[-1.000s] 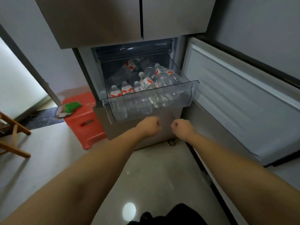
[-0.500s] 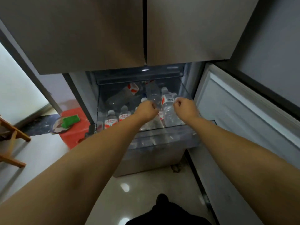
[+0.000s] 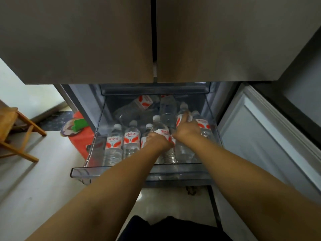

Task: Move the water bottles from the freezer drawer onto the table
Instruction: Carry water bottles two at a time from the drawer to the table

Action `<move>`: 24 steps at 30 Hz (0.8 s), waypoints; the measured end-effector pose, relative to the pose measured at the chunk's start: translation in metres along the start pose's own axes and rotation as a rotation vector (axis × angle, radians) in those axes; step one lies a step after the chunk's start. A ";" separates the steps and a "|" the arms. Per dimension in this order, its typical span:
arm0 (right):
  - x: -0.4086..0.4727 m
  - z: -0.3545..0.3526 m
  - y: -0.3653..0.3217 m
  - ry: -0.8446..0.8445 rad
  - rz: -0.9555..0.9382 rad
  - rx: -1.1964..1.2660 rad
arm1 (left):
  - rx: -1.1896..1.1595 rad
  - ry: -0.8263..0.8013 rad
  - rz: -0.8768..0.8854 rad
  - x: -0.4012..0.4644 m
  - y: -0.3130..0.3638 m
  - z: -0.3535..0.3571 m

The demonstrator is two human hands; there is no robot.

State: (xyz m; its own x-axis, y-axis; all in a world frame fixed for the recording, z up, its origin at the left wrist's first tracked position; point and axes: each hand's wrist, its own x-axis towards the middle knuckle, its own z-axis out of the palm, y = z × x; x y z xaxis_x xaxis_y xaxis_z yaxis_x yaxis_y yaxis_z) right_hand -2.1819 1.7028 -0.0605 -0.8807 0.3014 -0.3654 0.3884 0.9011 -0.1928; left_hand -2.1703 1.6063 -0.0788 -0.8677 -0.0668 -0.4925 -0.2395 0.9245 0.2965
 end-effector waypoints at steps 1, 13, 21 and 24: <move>-0.001 -0.001 0.001 0.009 0.008 0.030 | -0.041 -0.026 -0.022 -0.005 0.000 -0.003; -0.015 -0.028 0.020 -0.272 0.171 1.126 | -0.927 -0.216 -0.114 0.001 -0.045 -0.016; -0.064 -0.031 0.028 -0.285 0.099 1.676 | -1.273 -0.324 0.094 -0.020 -0.074 -0.063; -0.089 -0.027 0.026 -0.280 0.020 1.834 | -1.380 -0.454 0.149 -0.034 -0.086 -0.077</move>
State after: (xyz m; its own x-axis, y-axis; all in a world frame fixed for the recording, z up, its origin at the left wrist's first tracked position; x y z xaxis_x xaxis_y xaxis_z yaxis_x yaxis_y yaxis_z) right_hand -2.1006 1.7078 -0.0078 -0.8821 0.0807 -0.4642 0.3363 -0.5822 -0.7402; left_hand -2.1538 1.5004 -0.0242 -0.7746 0.3585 -0.5210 -0.6073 -0.1919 0.7709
